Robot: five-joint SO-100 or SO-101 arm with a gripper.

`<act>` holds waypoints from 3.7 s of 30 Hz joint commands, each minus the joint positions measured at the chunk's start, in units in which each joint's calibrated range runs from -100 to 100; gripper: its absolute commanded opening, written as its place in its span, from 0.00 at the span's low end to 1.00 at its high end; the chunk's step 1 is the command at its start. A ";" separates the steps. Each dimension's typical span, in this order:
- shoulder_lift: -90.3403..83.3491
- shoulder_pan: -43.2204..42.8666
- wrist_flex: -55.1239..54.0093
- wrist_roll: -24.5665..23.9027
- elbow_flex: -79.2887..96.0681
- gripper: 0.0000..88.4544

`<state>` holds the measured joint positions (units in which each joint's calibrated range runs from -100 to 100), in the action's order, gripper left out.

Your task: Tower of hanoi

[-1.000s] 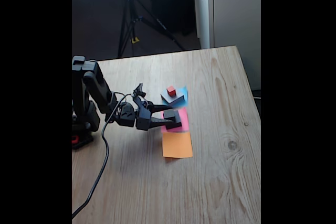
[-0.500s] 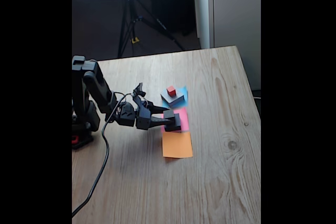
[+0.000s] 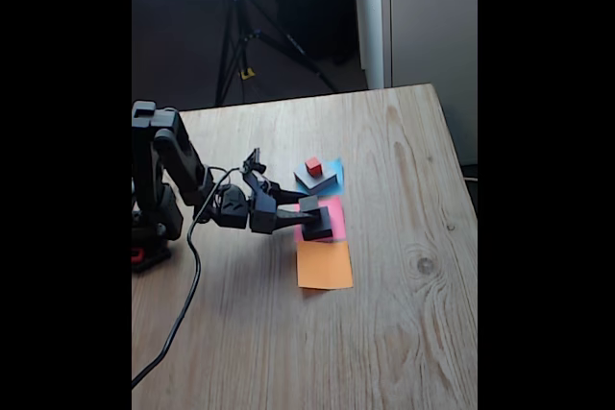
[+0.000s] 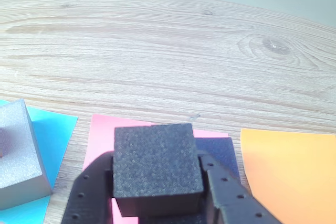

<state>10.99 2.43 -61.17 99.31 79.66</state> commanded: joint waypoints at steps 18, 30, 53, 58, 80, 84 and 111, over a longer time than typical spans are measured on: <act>-29.91 -1.88 45.35 -8.50 -17.12 0.00; -47.63 3.30 105.56 -6.50 -44.30 0.00; -60.04 22.77 127.98 0.69 -43.12 0.00; -62.24 24.69 105.40 0.69 -21.48 0.00; -39.75 20.35 55.14 0.69 -3.66 0.00; -33.92 19.43 48.18 0.69 -3.93 0.00; -5.31 20.77 23.73 0.69 -12.66 0.00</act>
<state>6.11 22.35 -35.79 99.31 68.62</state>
